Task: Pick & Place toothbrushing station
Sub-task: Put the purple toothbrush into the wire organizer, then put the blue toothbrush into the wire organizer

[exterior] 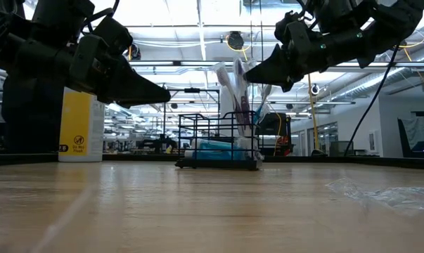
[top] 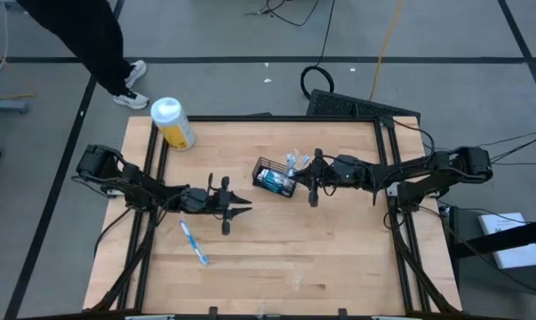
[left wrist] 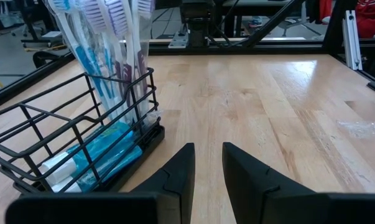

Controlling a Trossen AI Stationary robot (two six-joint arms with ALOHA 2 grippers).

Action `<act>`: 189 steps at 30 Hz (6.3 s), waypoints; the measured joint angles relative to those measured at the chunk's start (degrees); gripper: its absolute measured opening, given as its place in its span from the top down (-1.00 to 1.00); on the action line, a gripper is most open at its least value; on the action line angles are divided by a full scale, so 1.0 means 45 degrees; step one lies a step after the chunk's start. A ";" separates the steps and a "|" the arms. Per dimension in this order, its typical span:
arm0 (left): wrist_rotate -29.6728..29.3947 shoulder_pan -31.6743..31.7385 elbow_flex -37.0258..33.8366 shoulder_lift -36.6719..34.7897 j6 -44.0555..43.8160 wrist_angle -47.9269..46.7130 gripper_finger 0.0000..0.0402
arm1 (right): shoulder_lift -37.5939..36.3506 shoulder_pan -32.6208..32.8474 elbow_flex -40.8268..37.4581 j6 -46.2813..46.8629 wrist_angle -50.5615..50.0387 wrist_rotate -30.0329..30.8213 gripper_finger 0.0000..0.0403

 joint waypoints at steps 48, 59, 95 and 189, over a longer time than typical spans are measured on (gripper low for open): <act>-0.0001 0.0000 0.0000 0.0000 0.0005 0.0000 0.57 | 0.0010 -0.0151 -0.0015 0.0103 -0.0141 0.0009 0.91; 0.0004 -0.0005 0.0000 0.0000 0.0005 0.0000 0.57 | 0.0017 -0.0155 -0.0021 0.0058 -0.0176 0.0038 0.81; 0.0004 -0.0005 0.0000 0.0000 0.0058 -0.0201 0.57 | -0.1742 0.0003 -0.0019 -0.0522 -0.1726 0.1322 -0.02; 0.3375 -0.5974 0.3072 -0.3611 -0.6203 -2.1761 0.57 | -0.1515 0.7315 -0.0010 0.1909 -0.2875 0.0970 -0.02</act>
